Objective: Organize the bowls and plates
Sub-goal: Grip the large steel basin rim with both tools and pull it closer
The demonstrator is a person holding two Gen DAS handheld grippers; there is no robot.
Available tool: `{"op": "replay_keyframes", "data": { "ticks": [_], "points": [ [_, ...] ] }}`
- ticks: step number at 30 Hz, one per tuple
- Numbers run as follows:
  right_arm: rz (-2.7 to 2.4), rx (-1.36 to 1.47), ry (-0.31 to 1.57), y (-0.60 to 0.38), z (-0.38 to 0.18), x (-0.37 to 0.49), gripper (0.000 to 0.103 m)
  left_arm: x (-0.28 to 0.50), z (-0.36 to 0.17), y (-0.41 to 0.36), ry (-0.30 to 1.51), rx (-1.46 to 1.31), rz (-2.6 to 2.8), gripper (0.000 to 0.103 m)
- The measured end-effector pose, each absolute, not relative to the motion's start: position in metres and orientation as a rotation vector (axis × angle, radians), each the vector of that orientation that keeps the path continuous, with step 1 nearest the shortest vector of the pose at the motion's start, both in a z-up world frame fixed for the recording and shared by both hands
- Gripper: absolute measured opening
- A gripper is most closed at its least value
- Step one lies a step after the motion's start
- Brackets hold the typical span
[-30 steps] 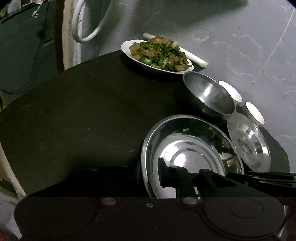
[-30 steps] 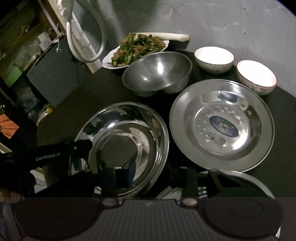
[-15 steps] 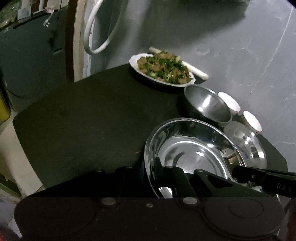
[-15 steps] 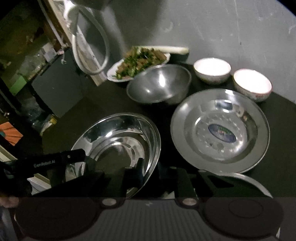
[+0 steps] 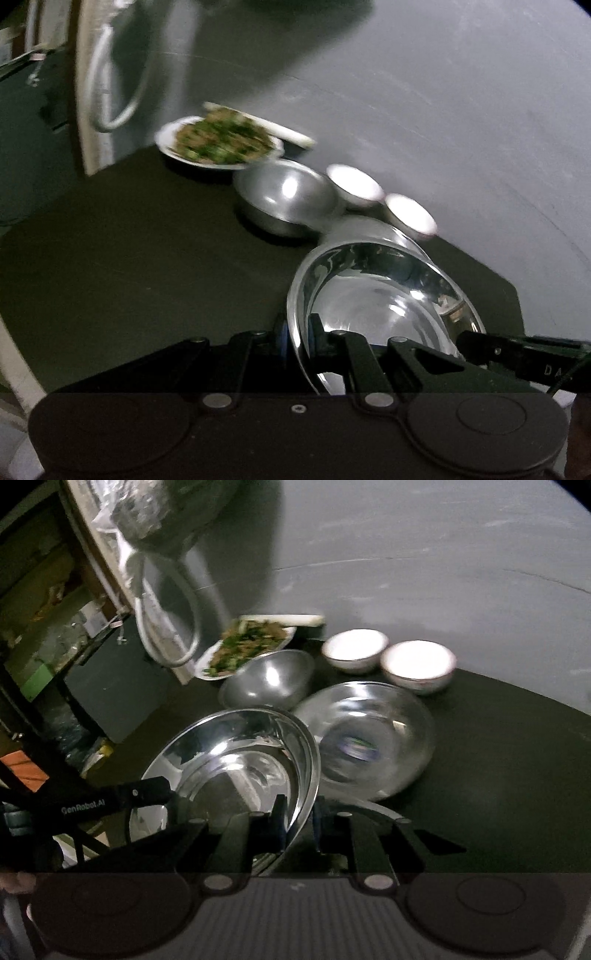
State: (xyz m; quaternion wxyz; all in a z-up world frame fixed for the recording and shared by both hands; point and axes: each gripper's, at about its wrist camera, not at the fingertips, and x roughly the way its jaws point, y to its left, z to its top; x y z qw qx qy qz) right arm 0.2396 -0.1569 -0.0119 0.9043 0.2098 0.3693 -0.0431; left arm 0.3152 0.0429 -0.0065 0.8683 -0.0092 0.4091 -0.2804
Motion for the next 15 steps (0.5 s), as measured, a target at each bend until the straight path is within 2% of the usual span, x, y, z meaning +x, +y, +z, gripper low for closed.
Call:
{"op": "replay_keyframes", "data": {
  "ticks": [8, 15],
  "points": [
    [-0.156, 0.392, 0.82, -0.186, -0.022, 0.189, 0.017, 0.277, -0.021, 0.006, 0.9, 0.108, -0.614, 0.013],
    [-0.154, 0.302, 0.886, -0.182, -0.032, 0.177, 0.019, 0.261, -0.025, -0.005, 0.9, 0.205, -0.574, 0.016]
  ]
}}
